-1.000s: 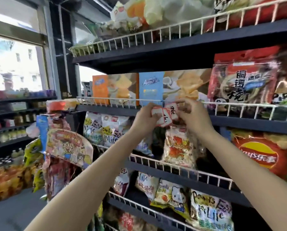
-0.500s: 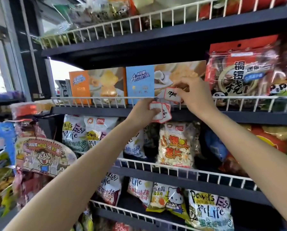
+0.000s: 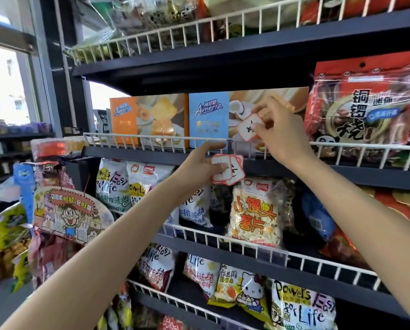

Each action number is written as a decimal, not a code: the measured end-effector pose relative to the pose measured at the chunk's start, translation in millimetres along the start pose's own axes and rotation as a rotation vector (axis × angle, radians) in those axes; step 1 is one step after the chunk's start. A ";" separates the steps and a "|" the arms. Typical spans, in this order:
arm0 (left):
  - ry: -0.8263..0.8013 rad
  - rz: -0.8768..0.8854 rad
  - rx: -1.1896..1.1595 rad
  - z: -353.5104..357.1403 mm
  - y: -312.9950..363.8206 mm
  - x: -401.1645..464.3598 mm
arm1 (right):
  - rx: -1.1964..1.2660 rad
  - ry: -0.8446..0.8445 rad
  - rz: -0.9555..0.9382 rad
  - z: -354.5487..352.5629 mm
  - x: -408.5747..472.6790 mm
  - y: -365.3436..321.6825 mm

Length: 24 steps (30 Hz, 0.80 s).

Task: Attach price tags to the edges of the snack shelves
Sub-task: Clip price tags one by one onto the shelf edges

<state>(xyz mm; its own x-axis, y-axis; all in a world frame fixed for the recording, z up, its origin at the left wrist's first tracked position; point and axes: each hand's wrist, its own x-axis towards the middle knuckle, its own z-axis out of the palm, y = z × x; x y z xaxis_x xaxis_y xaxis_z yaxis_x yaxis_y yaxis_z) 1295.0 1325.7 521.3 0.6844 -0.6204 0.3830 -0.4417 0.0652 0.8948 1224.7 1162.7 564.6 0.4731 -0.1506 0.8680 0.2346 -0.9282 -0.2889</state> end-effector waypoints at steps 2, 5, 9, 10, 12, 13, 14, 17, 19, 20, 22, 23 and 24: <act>-0.032 0.012 0.070 -5.4 -3.9 -0.7 | 0.011 0.006 -0.003 3.6 4.0 -1.2; -0.053 0.036 0.190 -9.2 -5.4 -0.1 | 0.042 -0.002 -0.033 9.6 7.3 -3.2; -0.036 0.072 0.328 -14.1 -10.1 3.1 | -0.048 -0.094 -0.097 14.8 5.3 -1.9; -0.033 0.078 0.352 -15.2 -11.2 3.2 | -0.076 -0.091 -0.119 15.6 4.0 -1.3; -0.027 0.084 0.371 -16.6 -11.6 2.8 | -0.124 -0.051 -0.170 16.6 0.7 -0.7; -0.027 0.088 0.375 -16.9 -11.1 2.4 | -0.156 -0.031 -0.197 16.9 -0.9 -0.6; -0.029 0.092 0.382 -16.9 -10.6 2.0 | -0.189 -0.019 -0.220 17.1 -2.6 -0.3; -0.031 0.102 0.400 -16.5 -10.4 3.3 | -0.239 0.007 -0.239 18.4 -9.0 1.0; -0.024 0.106 0.403 -16.8 -10.1 4.0 | -0.267 0.051 -0.222 19.8 -11.9 2.8; -0.023 0.109 0.403 -16.9 -10.0 4.0 | -0.304 0.075 -0.212 20.5 -13.1 3.8; -0.028 0.111 0.402 -17.2 -9.6 3.3 | -0.361 0.102 -0.178 20.5 -14.6 5.1; -0.031 0.112 0.401 -17.1 -9.4 3.2 | -0.373 0.100 -0.163 19.9 -15.3 5.1; -0.032 0.111 0.398 -17.2 -9.8 3.5 | -0.386 0.091 -0.157 19.3 -16.0 5.2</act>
<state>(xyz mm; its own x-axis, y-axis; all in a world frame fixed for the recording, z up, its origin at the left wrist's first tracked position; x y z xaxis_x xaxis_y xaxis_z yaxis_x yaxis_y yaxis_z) 1311.7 1336.3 517.9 0.6042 -0.6512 0.4593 -0.7059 -0.1699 0.6877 1234.8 1166.9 541.4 0.3760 -0.0102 0.9266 -0.0451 -0.9990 0.0073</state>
